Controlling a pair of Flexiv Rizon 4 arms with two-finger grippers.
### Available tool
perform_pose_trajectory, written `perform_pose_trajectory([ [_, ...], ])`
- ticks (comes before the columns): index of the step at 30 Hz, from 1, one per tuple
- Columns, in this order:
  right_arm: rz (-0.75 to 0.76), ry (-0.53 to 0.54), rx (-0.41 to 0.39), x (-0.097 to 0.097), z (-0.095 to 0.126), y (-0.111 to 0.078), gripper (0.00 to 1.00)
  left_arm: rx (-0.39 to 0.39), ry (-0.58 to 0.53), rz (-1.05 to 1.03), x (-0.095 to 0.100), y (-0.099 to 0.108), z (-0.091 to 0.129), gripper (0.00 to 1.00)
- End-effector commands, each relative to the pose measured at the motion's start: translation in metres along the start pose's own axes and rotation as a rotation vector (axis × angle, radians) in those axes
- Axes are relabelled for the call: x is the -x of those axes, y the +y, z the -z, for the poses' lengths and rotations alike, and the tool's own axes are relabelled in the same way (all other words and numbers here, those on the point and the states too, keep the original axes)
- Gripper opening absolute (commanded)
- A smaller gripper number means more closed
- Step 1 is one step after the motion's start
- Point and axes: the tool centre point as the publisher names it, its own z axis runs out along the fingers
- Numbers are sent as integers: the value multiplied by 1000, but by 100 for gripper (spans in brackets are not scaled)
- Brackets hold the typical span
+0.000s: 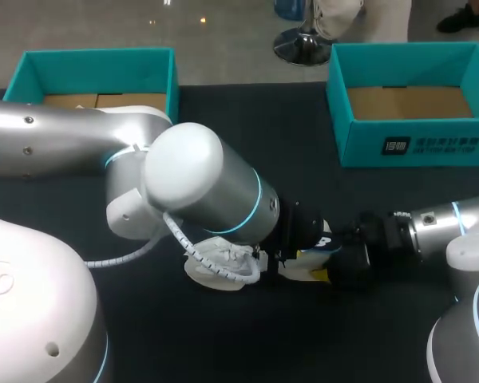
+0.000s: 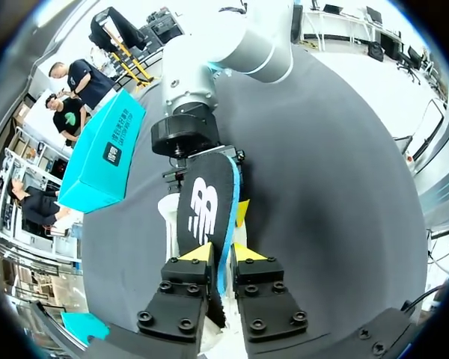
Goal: Take the shoe out of the shoebox, open the shoe tongue, remove and reinsert the insole, then place the shoe into the shoebox
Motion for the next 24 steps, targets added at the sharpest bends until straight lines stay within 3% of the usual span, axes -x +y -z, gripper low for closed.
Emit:
perform_pose_trajectory([
  [1, 0, -1, -3, 0, -4, -3, 0, 10, -20, 1, 0, 0, -1, 24],
  [5, 0, -1, -3, 0, -4, -3, 0, 18, -37, -3, 4, 1, -5, 36],
  [11, 0, -1, -3, 0, -4, -3, 0, 32, -42, -6, 8, 1, -11, 33],
  [12, 0, -1, -3, 0, -4, -3, 0, 35, -42, 1, 8, 1, -12, 29],
  [13, 0, -1, -3, 0, -4, -3, 0, 36, -40, 6, 9, 1, -12, 18],
  [14, 0, -1, -3, 0, -4, -3, 0, 35, -39, 9, 9, 1, -12, 0],
  [24, 0, -1, -3, 0, -4, -3, 0, 22, -42, 34, 14, -1, -6, 0],
])
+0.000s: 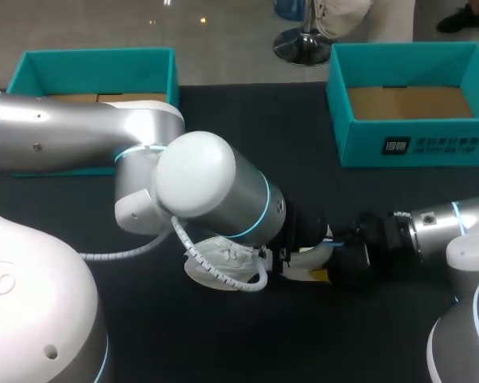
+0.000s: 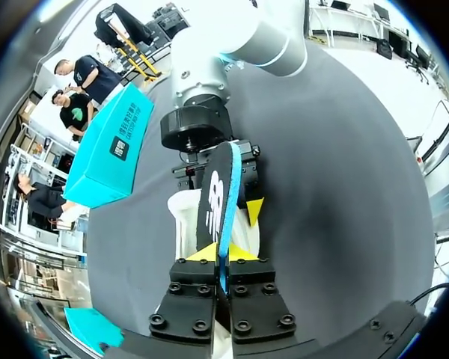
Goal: Take the shoe out of the shoebox, open the shoe tongue, remove and reinsert the insole, then place the shoe into the shoebox
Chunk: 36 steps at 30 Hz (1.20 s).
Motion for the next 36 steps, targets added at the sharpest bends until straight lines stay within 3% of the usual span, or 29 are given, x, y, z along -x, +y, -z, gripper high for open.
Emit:
perform_pose_trajectory([
  [1, 0, -1, -3, 0, -4, -3, 0, -12, 5, 18, 6, -3, 5, 0],
  [12, 0, -1, -3, 0, -4, -3, 0, -105, 22, 65, 29, -41, 31, 0],
  [22, 0, -1, -3, 0, -4, -3, 0, -285, 139, 104, 80, -78, 90, 0],
  [29, 0, -1, -3, 0, -4, -3, 0, -466, 243, 173, 122, -69, 127, 0],
  [36, 0, -1, -3, 0, -4, -3, 0, -575, 252, 242, 144, -44, 153, 0],
])
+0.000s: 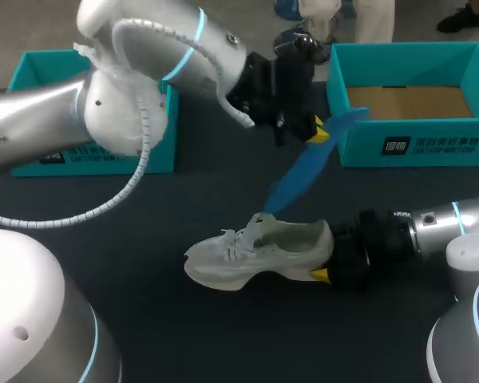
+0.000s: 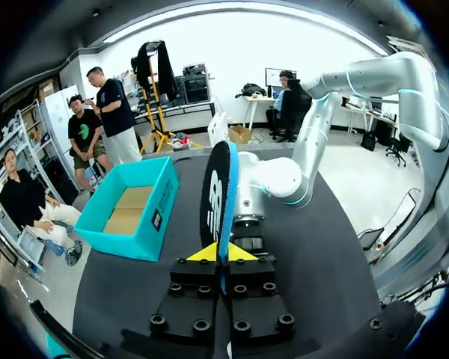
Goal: Take the shoe out of the shoebox, open the shoe tongue, remove and reinsert the insole, then place the shoe into the shoebox
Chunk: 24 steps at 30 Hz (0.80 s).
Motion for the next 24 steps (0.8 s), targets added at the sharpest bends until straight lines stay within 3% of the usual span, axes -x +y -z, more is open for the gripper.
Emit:
perform_pose_trajectory([
  [1, 0, -1, -3, 0, -4, -4, 0, -114, 42, 3, 4, 18, 43, 0],
  [10, 0, -1, -3, 0, -4, -4, 0, -185, 68, 75, 18, 10, 76, 0],
  [17, 0, -1, -3, 0, -4, -4, 0, -317, 143, 147, 30, 10, 109, 0],
  [20, 0, -1, -3, 0, -4, -4, 0, -316, 90, 153, 34, 13, 123, 0],
  [24, 0, -1, -3, 0, -4, -4, 0, -316, 90, 153, 34, 13, 123, 0],
])
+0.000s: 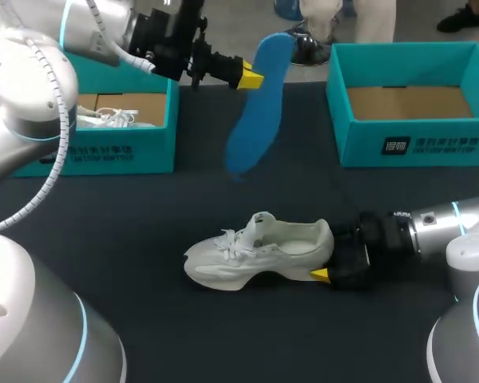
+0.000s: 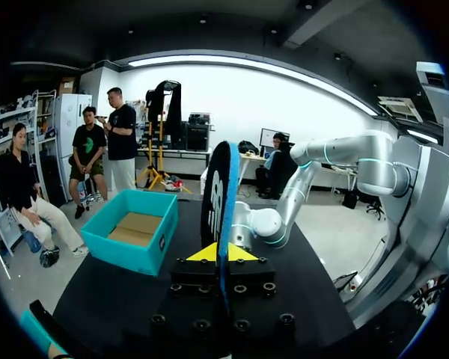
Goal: Take the shoe out of the shoebox, open the shoe tongue, remove and reinsert the insole, then place the shoe into the shoebox
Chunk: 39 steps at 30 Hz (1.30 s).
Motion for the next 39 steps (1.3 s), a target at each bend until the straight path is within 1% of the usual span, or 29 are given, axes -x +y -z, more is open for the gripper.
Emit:
perform_pose_trajectory([
  [1, 0, -1, -3, 0, -4, -4, 0, -3, -11, -1, -8, 2, 9, 0],
  [16, 0, -1, -3, 0, -4, -4, 0, -3, -11, -1, -8, 2, 9, 0],
  [17, 0, -1, -3, 0, -4, -4, 0, -11, -2, 10, -8, 1, 11, 0],
  [18, 0, -1, -3, 0, -4, -4, 0, -23, 40, 39, -7, -1, 15, 0],
  [21, 0, -1, -3, 0, -4, -4, 0, -61, 121, 98, 1, -8, 28, 0],
  [22, 0, -1, -3, 0, -4, -4, 0, -68, 130, 107, 4, -10, 33, 0],
  [24, 0, -1, -3, 0, -4, -4, 0, -95, 215, 150, 10, -14, 43, 0],
  [26, 0, -1, -3, 0, -4, -4, 0, -104, 221, 166, 16, -17, 51, 0],
  [27, 0, -1, -3, 0, -4, -4, 0, -112, 246, 179, 19, -19, 53, 0],
  [29, 0, -1, -3, 0, -4, -4, 0, -126, 248, 196, 24, -22, 58, 0],
  [31, 0, -1, -3, 0, -4, -4, 0, -142, 310, 226, 30, -24, 63, 0],
  [34, 0, -1, -3, 0, -4, -4, 0, -176, 319, 262, 43, -24, 71, 0],
  [39, 0, -1, -3, 0, -4, -4, 0, -240, 297, 311, 65, -22, 83, 0],
])
